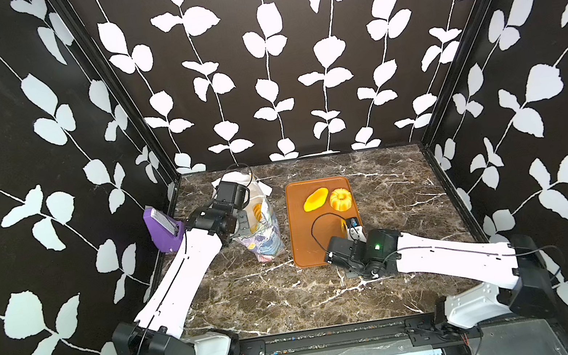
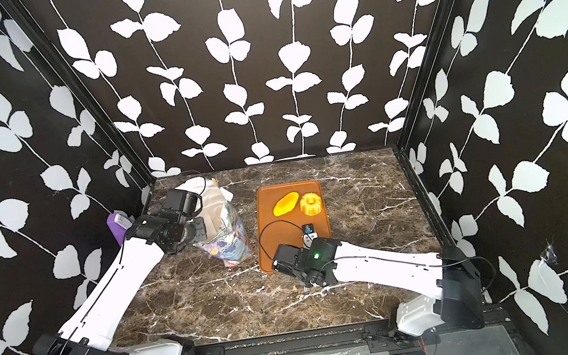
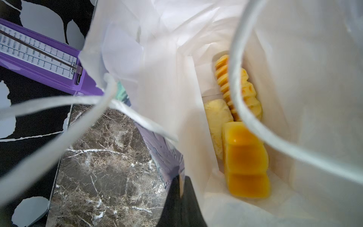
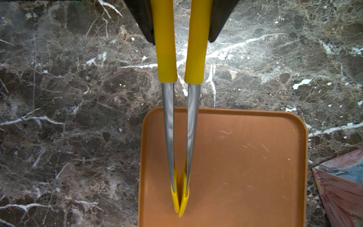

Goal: Pack bread into a paper bag
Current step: Pick up the fake bread from the plate.

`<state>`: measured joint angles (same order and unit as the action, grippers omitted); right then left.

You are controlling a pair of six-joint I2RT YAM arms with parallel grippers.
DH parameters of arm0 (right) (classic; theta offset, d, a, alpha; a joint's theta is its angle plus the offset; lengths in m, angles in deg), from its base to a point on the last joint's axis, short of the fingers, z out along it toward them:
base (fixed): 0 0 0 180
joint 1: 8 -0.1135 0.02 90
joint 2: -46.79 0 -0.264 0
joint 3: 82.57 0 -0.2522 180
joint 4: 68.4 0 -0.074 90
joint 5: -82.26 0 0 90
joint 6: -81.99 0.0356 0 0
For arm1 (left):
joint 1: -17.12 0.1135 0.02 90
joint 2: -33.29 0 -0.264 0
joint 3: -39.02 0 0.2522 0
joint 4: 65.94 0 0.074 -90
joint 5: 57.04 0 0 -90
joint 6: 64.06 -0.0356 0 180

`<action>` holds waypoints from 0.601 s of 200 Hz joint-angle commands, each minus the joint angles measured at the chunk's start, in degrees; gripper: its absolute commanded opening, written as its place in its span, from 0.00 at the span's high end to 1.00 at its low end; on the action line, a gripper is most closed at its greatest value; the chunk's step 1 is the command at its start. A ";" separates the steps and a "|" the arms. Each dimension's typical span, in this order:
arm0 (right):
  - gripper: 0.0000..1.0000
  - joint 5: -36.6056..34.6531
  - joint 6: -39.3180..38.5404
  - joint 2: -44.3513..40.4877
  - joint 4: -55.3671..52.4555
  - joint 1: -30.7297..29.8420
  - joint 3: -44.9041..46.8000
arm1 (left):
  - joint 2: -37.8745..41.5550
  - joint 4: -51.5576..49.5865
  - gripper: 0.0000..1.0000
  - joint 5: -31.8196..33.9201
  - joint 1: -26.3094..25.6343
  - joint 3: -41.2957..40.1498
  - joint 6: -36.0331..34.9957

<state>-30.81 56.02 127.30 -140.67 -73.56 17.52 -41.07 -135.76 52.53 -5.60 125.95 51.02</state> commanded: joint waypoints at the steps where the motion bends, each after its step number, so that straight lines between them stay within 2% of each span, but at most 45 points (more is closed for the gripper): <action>1: 1.00 -1.21 -0.03 -0.43 1.90 0.98 1.13 | -0.23 -1.16 1.00 -0.07 -0.09 1.13 0.57; 120: 0.68 -0.53 -1.23 -0.19 2.41 3.59 1.86 | -0.16 -1.25 1.00 0.17 0.00 1.09 0.20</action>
<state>-29.80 55.26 127.30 -139.44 -70.52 17.74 -41.07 -135.82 52.73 -5.60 125.95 51.29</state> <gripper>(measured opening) 0.364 0.045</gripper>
